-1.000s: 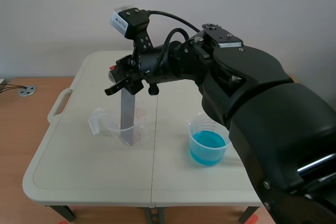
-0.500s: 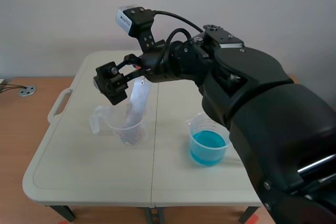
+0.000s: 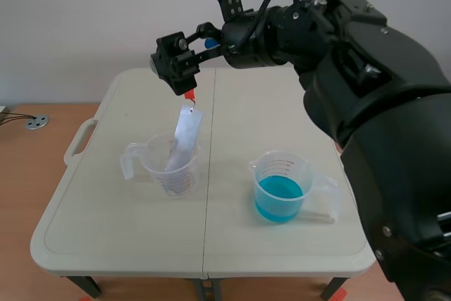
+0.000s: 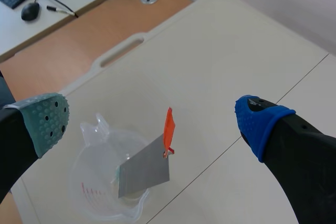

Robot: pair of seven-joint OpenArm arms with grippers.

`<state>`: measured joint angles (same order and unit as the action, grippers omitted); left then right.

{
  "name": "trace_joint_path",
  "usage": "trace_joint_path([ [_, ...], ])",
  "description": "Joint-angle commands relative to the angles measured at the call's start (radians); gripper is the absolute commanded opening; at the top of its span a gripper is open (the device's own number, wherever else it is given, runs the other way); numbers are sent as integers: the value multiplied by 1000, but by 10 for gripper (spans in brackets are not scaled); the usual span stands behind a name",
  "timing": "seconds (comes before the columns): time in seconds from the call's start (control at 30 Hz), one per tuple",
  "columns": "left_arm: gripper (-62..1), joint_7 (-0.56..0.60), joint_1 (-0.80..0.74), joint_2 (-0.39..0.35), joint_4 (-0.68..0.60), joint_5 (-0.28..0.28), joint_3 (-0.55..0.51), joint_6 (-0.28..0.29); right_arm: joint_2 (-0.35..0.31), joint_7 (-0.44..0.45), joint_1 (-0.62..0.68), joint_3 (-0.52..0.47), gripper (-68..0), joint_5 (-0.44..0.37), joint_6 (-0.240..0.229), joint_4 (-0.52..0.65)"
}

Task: Hold the metal plate by the orange handle, dip it into the blue solution, take it out and point at it, then put the plate back in the beaker on the left.
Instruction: 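Return to the home posture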

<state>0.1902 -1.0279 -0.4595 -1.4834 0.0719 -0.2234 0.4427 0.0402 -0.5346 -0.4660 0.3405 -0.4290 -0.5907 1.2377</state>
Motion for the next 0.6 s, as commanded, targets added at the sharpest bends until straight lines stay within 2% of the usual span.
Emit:
trace_joint_path([
  [0.0, 14, 12, 56, 3, -17, 27, 1, -4, -29, -4, 5, 5, -12, -41, -4, 67],
  [0.13, 14, -8, 169, 23, -27, 74, 0, -7, -95, -21, 73, 5, -12, -103, -4, 211],
  [0.27, 14, -3, 248, 27, -77, 84, 1, -8, -162, -22, 158, 0, -12, -103, -3, 346],
  [0.43, 14, -6, 322, 27, -187, 86, 2, -22, -227, -21, 289, -75, -12, -103, -3, 495],
  [0.57, 14, -8, 362, 27, -275, 93, 37, -71, -279, -21, 399, -142, -12, -108, -4, 602],
])
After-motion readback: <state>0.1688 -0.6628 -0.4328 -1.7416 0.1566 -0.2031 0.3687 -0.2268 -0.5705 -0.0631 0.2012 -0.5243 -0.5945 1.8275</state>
